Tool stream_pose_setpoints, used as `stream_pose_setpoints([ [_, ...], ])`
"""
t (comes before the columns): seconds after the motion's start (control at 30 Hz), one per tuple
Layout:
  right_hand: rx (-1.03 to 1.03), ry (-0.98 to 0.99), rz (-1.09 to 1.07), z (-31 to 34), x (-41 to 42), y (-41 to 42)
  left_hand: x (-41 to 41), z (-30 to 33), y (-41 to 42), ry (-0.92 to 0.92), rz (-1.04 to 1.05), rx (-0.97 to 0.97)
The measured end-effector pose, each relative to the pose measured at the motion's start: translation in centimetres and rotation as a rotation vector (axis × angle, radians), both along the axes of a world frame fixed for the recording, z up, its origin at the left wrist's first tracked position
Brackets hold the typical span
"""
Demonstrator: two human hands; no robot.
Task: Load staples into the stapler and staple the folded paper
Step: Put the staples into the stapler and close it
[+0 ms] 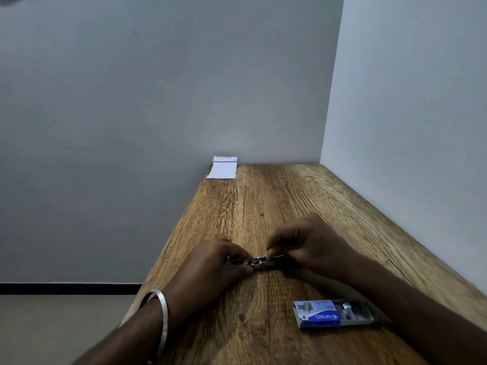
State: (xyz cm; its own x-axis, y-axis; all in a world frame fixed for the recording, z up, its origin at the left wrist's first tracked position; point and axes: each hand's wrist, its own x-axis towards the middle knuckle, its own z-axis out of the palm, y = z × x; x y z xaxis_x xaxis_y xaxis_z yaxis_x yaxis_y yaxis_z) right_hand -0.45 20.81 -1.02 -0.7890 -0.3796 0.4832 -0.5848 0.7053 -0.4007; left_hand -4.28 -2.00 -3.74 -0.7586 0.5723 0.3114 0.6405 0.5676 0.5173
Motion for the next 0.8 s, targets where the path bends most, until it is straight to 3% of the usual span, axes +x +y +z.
stream_pose_setpoints([
  [0.47, -0.07, -0.088, -0.046, -0.8, 0.2, 0.9, 0.4, 0.2, 0.0, 0.003, 0.014, 0.035],
  [0.6, -0.233, -0.203, -0.07, -1.0, 0.4, 1.8, 0.5, 0.3, -0.1, -0.006, 0.02, 0.032],
  [0.8, -0.022, -0.306, -0.128, -1.2, 0.3, 2.5, 0.3, 0.2, -1.6, -0.036, 0.066, -0.004],
])
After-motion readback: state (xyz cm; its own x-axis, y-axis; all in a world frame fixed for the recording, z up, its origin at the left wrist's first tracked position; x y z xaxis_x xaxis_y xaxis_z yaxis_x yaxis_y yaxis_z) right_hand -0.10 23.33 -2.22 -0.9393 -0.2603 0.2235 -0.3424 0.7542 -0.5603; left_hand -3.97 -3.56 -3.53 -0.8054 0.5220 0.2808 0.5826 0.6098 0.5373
